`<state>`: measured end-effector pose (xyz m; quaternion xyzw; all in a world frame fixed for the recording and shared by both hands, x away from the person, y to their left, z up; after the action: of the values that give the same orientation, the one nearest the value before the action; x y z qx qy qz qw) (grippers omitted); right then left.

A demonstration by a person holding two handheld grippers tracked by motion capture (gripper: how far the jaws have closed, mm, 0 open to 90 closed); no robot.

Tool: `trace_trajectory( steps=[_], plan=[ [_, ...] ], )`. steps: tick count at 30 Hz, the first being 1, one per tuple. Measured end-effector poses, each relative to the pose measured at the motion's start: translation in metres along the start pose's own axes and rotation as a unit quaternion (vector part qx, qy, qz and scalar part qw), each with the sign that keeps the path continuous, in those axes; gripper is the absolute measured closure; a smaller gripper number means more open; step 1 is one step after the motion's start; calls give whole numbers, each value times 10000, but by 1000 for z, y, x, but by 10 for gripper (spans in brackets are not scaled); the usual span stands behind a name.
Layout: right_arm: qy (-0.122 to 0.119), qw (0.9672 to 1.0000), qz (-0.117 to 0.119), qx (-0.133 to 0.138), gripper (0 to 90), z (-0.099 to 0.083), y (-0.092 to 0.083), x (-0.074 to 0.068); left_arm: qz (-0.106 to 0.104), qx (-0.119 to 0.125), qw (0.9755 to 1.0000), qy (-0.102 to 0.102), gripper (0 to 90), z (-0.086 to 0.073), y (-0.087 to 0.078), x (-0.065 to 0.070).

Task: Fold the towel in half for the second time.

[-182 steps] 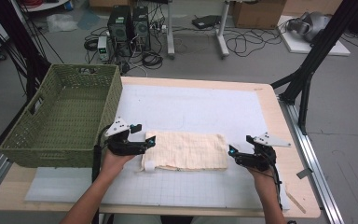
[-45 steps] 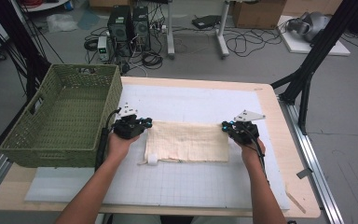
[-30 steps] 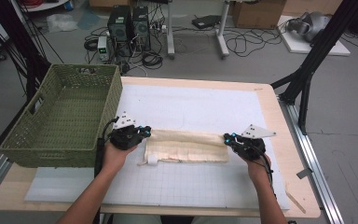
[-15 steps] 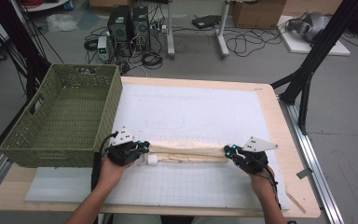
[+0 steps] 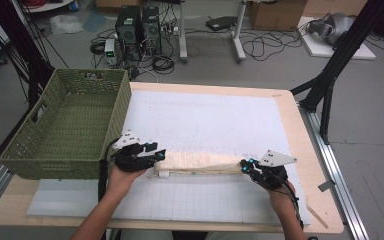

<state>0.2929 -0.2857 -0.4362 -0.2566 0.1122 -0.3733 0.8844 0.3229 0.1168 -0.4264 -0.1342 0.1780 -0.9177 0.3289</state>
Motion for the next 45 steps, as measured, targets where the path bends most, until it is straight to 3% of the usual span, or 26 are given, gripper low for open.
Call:
trace_trajectory(
  steps=[2, 5, 9, 11, 13, 17, 20, 24, 28, 33, 39, 41, 43, 45],
  plan=[
    [64, 9999, 80, 70, 781, 1, -3, -1, -45, -131, 9999, 77, 534, -2, 7, 5],
    [216, 9987, 253, 380, 706, 6, -12, 1, -3, -307, 9994, 160, 562, -5, 13, 6],
    [567, 9957, 146, 720, 620, 16, -18, 5, 117, -503, 9984, 232, 589, -9, 17, 4],
    [702, 9953, 70, 663, 584, 21, -12, 0, 147, -544, 9981, 249, 599, -10, 18, 3],
    [638, 9960, 164, 604, 577, 23, -1, -5, 227, -609, 9974, 310, 613, -11, 19, 4],
    [660, 9968, 442, 72, 577, 18, 30, -16, 213, -785, 9957, 448, 622, -15, 22, 6],
    [575, 9972, 436, -215, 582, 15, 41, -22, 225, -887, 9943, 547, 630, -21, 24, 8],
    [623, 9968, 218, -452, 601, 6, 44, -19, 269, -881, 9944, 518, 663, -23, 24, 8],
    [683, 9966, 34, -469, 610, 0, 36, -10, 339, -927, 9936, 550, 698, -23, 24, 8],
    [901, 9949, -34, -448, 610, -6, 25, -1, 379, -958, 9926, 639, 707, -23, 24, 9],
    [941, 9944, -32, -476, 573, -8, 22, 0, 380, -937, 9931, 592, 692, -22, 23, 9],
    [997, 9943, 50, -365, 527, -4, 22, -2, 364, -769, 9949, 533, 646, -20, 20, 9],
    [1070, 9942, 107, -82, 480, 3, 20, -3, 422, -530, 9969, 398, 634, -17, 17, 7],
    [1126, 9934, 93, 189, 439, 12, 20, -3, 491, -441, 9973, 328, 610, -14, 16, 4]
  ],
)
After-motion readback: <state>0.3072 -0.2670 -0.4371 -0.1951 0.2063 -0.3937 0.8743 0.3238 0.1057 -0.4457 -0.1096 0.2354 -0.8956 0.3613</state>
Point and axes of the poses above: each handheld gripper's, and its own axes: y roughly forward along the jaws, z roughly out of its top, x roughly to its right, the point moved 1 cm from there along y, roughly forward along the jaws, and after that the axes turned 6 degrees about y, right-handed, at the moved point
